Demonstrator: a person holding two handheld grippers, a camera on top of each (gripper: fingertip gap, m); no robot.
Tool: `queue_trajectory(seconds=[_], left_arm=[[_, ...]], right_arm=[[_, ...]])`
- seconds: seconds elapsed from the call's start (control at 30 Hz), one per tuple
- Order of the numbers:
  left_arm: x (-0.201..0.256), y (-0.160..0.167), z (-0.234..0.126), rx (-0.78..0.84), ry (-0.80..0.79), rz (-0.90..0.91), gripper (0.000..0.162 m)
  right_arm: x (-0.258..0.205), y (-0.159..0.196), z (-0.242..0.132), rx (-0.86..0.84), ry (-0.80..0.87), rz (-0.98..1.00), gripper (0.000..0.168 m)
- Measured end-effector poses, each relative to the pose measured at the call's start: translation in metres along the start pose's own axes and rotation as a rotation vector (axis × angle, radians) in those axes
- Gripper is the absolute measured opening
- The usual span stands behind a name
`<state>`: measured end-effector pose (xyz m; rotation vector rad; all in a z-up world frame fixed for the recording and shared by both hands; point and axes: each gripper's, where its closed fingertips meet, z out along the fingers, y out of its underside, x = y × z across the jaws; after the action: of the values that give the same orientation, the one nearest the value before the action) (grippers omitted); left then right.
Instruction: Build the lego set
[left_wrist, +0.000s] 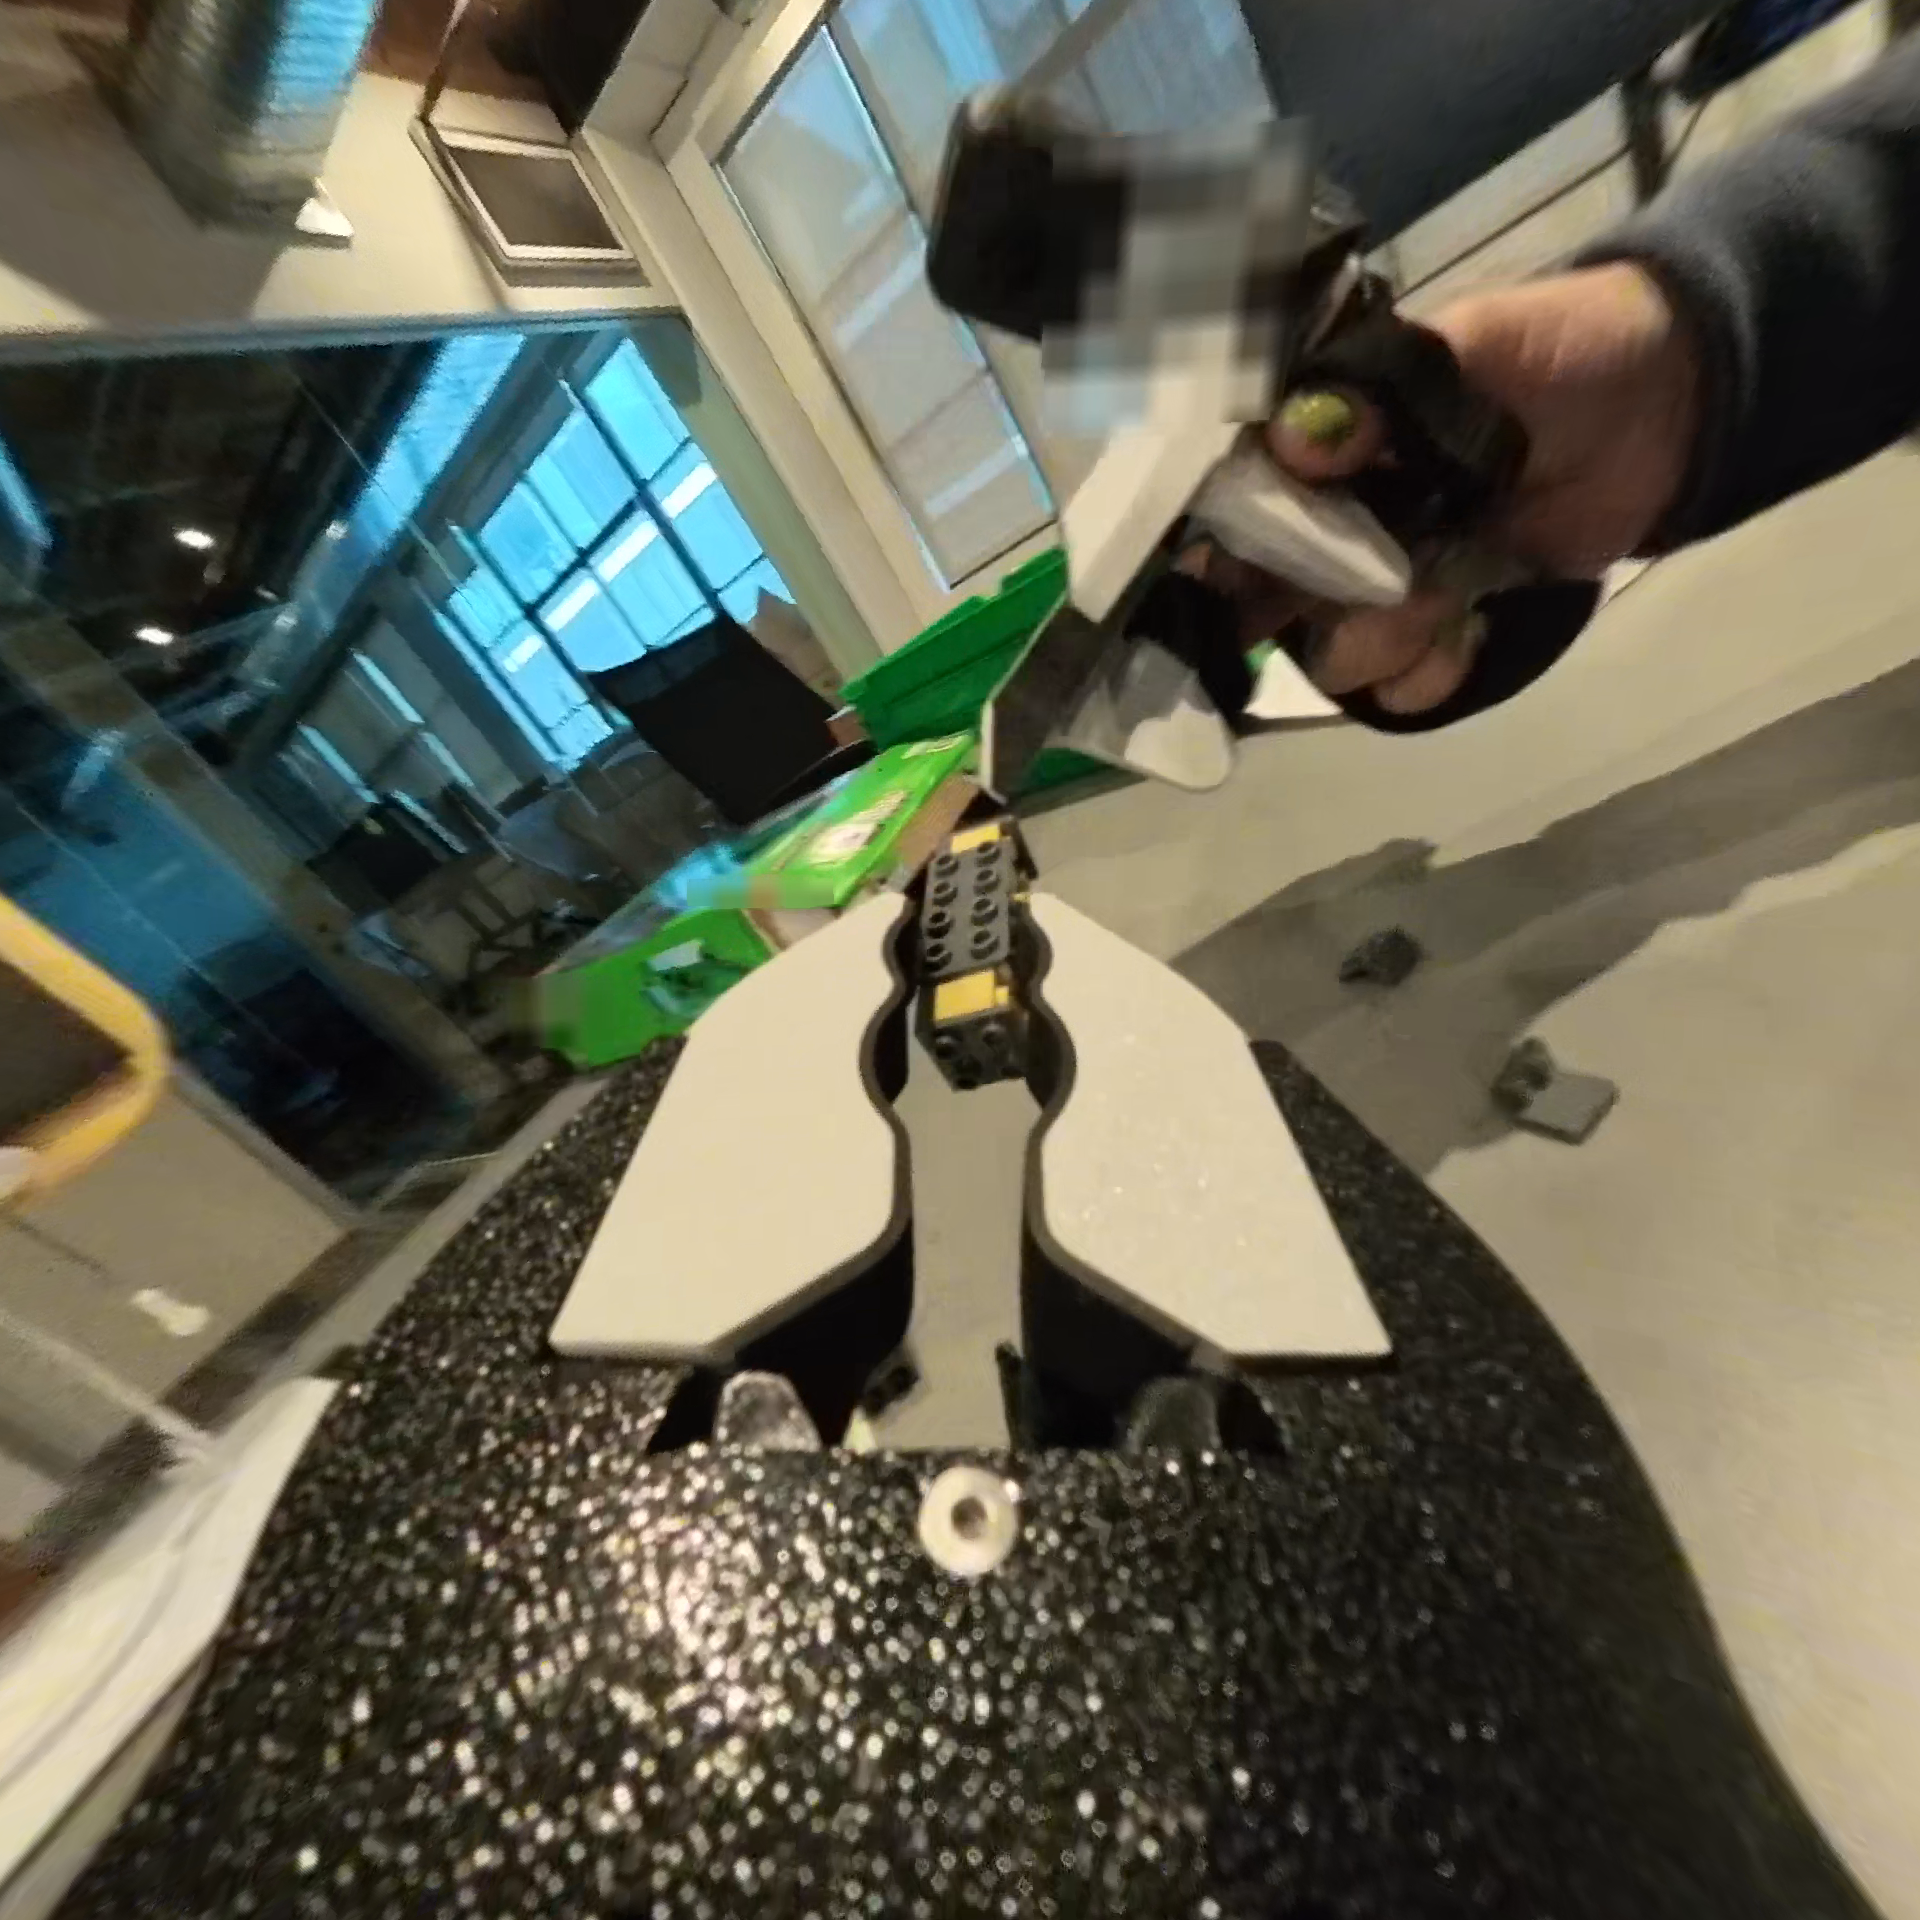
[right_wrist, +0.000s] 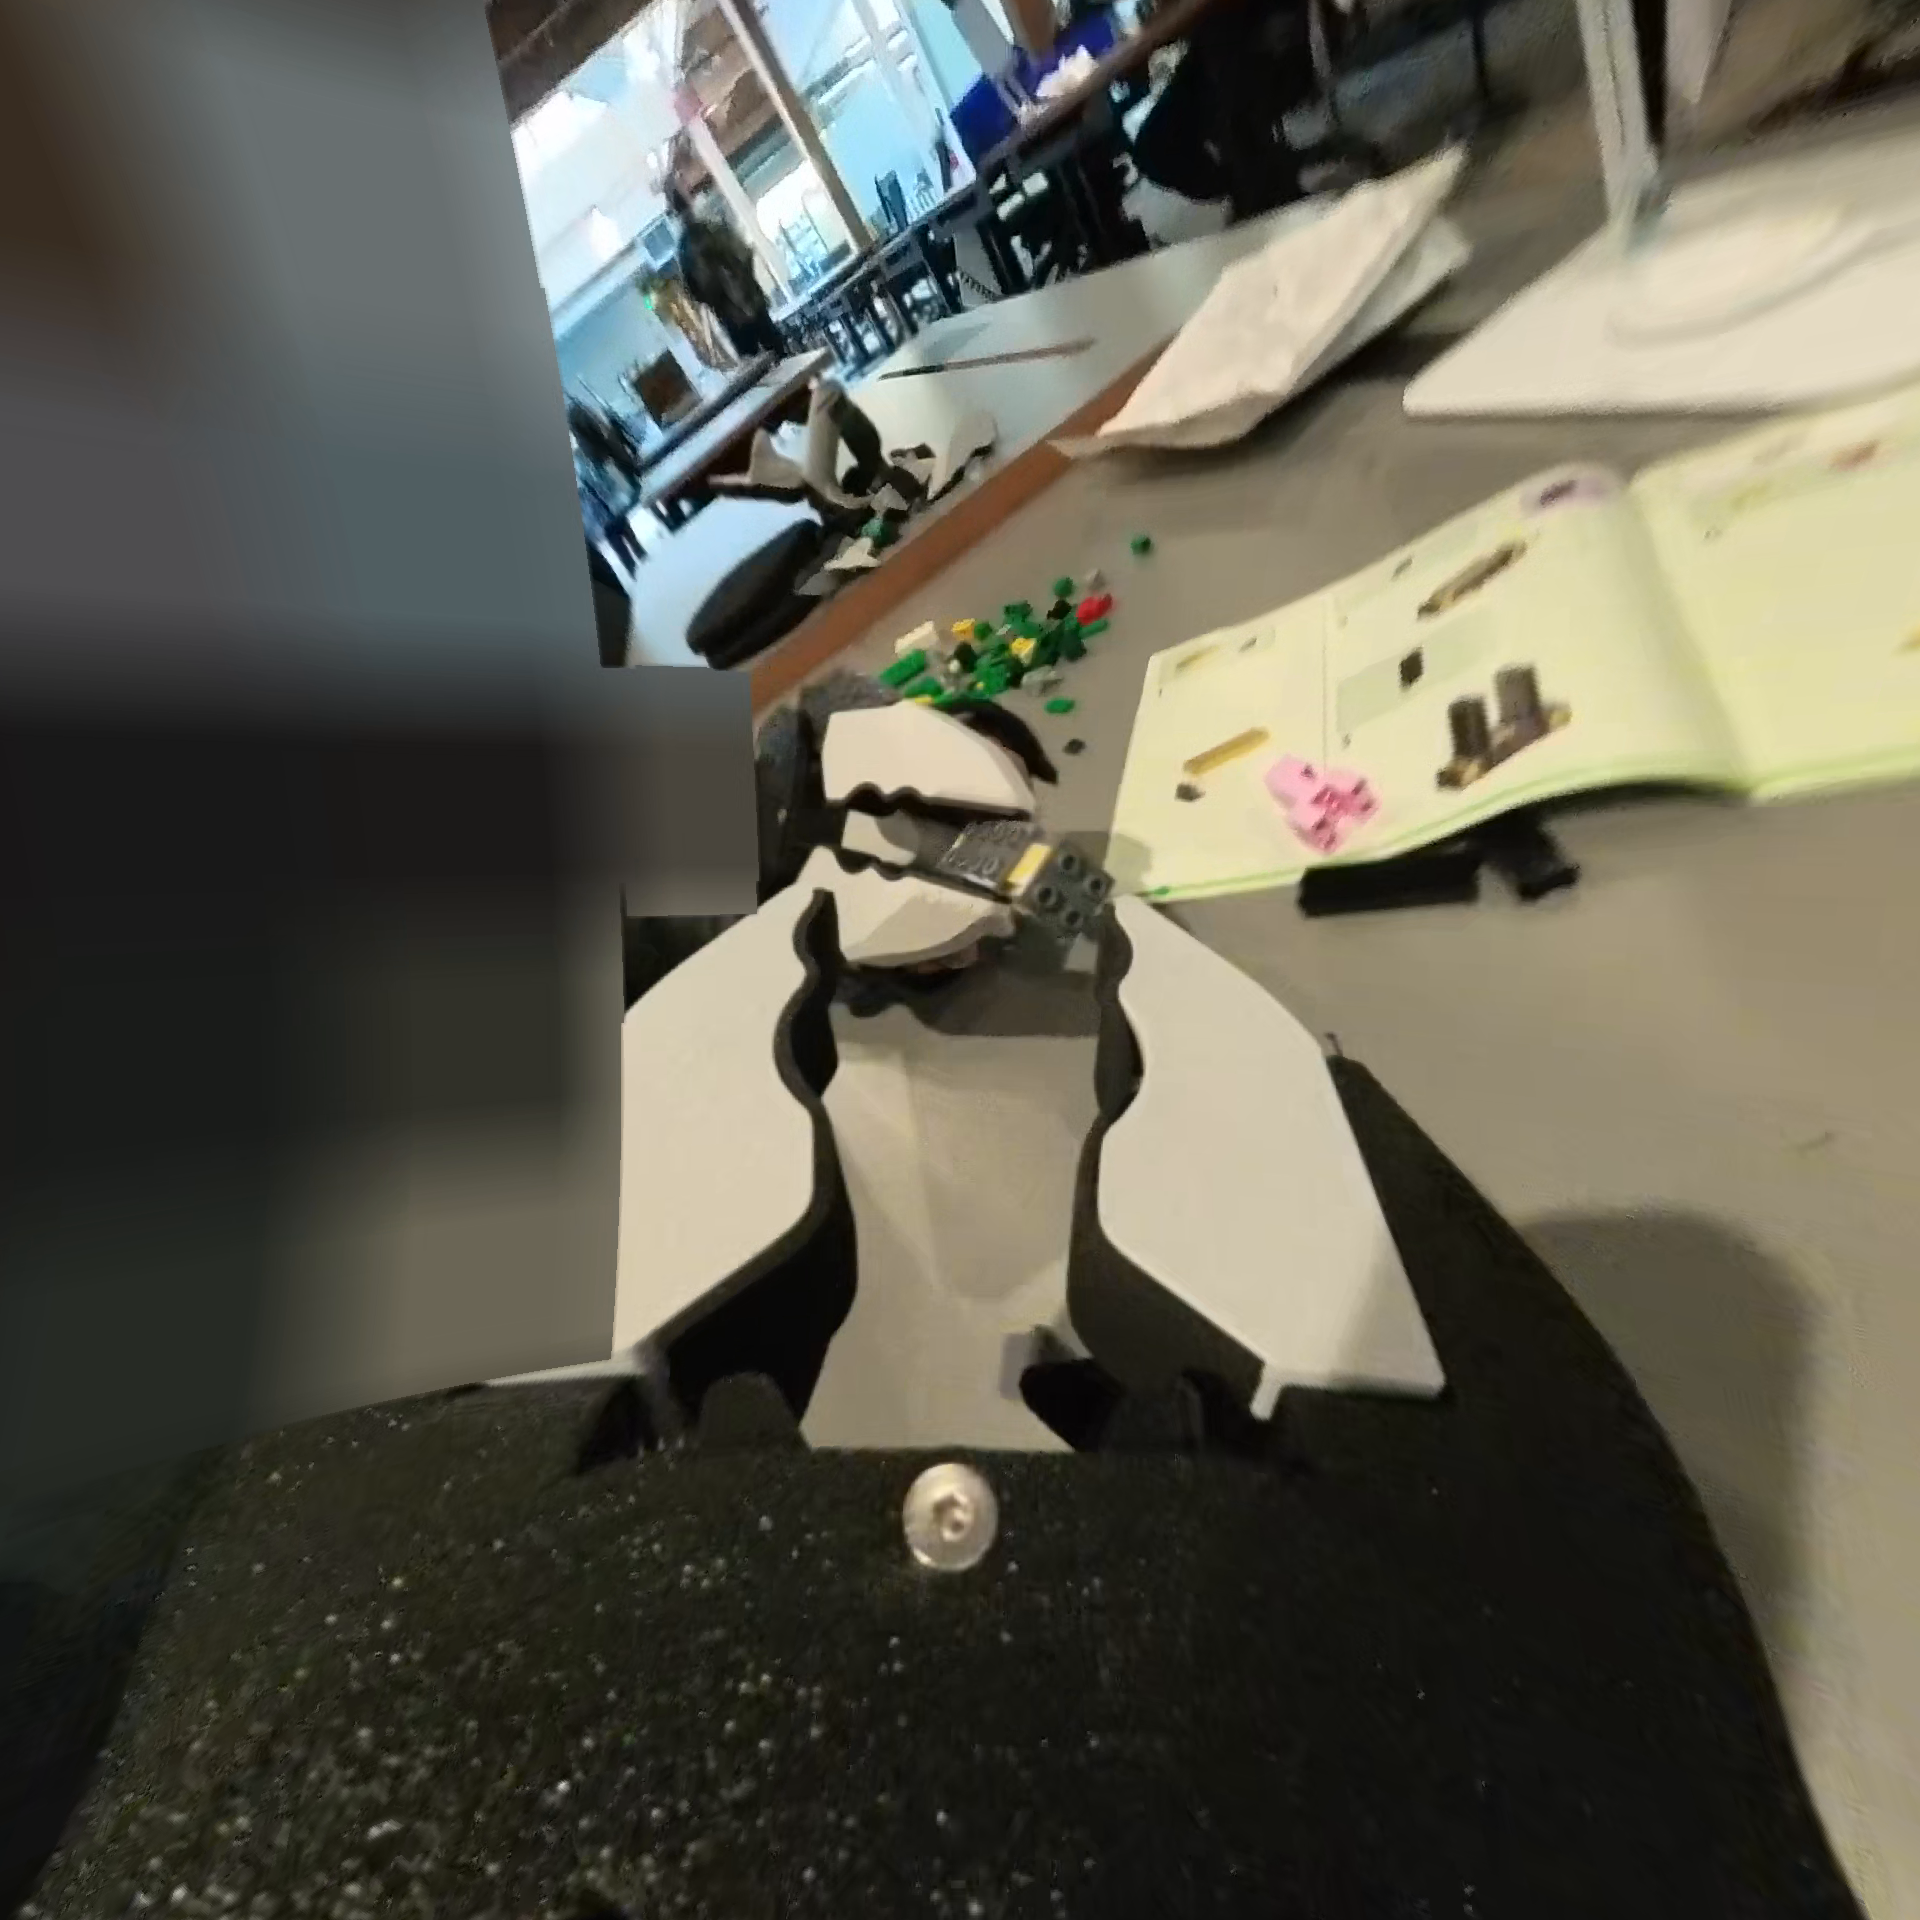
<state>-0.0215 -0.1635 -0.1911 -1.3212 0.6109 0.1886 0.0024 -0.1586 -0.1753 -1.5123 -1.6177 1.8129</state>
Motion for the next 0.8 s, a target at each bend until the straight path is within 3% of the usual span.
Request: queue_trajectory(seconds=[0.03, 0.17, 0.4, 0.57, 0.73, 0.8], left_arm=[[0.002, 0.0, 0.0, 0.013, 0.03, -0.045, 0.017], [0.008, -0.006, -0.002, 0.077, 0.123, -0.182, 0.017], [0.024, -0.01, -0.004, 0.119, 0.253, -0.235, 0.017], [0.03, -0.012, -0.004, 0.128, 0.288, -0.23, 0.017], [0.029, -0.012, -0.004, 0.129, 0.282, -0.228, 0.018], [0.026, -0.014, -0.003, 0.137, 0.254, -0.229, 0.038]], right_arm=[[-0.002, 0.001, -0.001, -0.015, 0.015, -0.104, 0.046], [-0.005, 0.013, 0.002, -0.16, 0.111, -0.473, 0.045], [-0.003, 0.02, 0.008, -0.355, 0.128, -0.684, 0.036], [-0.001, 0.03, 0.014, -0.461, 0.106, -0.698, 0.026], [0.0, 0.032, 0.015, -0.452, 0.083, -0.607, 0.017], [0.003, 0.032, 0.014, -0.44, 0.086, -0.538, 0.017]])
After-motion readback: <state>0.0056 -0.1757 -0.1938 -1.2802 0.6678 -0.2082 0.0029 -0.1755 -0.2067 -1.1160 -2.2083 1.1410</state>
